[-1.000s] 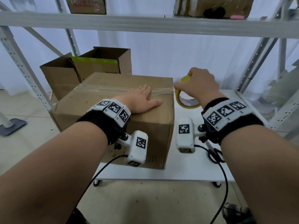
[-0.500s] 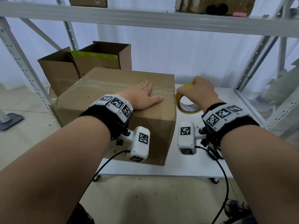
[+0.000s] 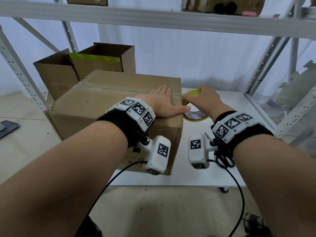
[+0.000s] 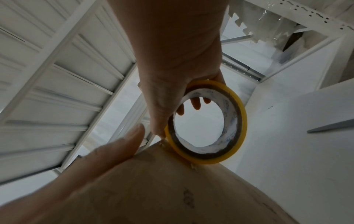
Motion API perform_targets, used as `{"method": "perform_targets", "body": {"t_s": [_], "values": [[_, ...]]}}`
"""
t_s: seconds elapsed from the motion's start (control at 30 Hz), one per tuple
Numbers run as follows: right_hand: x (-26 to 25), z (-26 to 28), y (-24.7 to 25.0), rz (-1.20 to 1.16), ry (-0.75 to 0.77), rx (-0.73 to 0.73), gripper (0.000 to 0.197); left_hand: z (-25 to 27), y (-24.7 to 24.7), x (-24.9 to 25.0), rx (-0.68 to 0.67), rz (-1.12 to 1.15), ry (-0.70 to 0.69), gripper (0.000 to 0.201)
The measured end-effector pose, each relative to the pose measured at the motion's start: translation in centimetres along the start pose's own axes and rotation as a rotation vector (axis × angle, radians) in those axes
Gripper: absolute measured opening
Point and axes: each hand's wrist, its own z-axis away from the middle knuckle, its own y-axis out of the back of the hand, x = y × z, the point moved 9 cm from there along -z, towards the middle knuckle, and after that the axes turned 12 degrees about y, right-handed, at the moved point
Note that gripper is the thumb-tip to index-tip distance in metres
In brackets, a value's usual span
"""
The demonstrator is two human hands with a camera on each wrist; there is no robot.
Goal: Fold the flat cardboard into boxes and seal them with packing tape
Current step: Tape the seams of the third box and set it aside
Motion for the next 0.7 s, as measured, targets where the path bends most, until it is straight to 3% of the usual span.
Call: {"method": "perform_targets", "body": {"t_s": [0.1,0.23,0.33,0.4,0.5,0.7], "values": [[-0.1,0.0,0.0,-0.006,0.013,-0.018,0.077,0.0,0.0,0.2,0.014,-0.002,-0.025,0.100],[-0.8,0.1,0.8,0.005,0.040,-0.008,0.040,0.6,-0.1,0.1,0.009,0.019,-0.035,0.095],[-1.2,0.7,1.7,-0.040,0.069,-0.007,0.039,1.5,0.0,0.3,-0.003,0.012,-0.069,0.090],[-1.5,1.4,2.3,-0.010,0.108,-0.011,0.026,2.4,0.1,0.6,-0.015,0.003,-0.105,0.087],[-2.8,2.4,2.9,0.002,0.193,-0.034,0.038,3.7,0.1,0.9,-0.045,0.002,-0.165,0.081],[-5.5,5.4,1.7,0.027,0.283,-0.265,0.046,5.9,-0.3,0.0,-0.157,-0.027,-0.238,0.080]]}}
